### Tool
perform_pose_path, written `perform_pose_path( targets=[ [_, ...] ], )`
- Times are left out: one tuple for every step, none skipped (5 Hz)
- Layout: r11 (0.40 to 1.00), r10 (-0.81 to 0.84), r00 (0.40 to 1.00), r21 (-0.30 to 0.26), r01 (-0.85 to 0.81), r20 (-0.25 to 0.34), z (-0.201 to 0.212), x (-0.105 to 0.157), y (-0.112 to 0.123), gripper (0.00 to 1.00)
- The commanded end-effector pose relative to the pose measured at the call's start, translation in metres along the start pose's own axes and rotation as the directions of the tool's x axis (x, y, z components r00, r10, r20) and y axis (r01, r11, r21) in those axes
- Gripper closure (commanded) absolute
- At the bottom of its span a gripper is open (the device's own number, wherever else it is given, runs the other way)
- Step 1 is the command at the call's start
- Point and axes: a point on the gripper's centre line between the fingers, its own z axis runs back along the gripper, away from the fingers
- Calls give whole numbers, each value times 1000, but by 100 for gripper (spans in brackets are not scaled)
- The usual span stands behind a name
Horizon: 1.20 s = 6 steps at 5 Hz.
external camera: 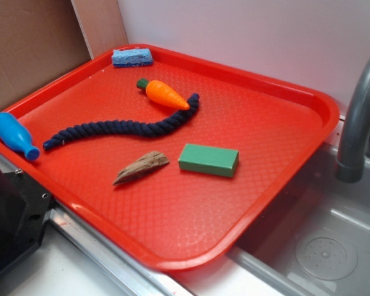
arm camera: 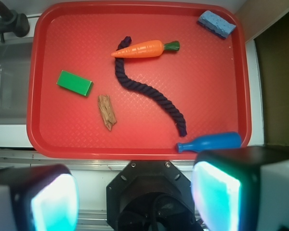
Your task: Grab the blue bottle.
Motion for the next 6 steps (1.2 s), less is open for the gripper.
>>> perform_pose_path(
  targets=[
    [1000,0,1000,0,0,0,0,0,0,0],
    [998,27,999,64,-25,-27,-41,23,10,0],
    [995,52,998,91,-48,-42,-70,33,24,0],
    [978,175,984,119,-171,-28,-102,38,44,0],
    [906,418,907,103,-411,-51,-112,16,69,0],
    [775,629,777,87,-626,-17,-117,-15,96,0]
  ],
)
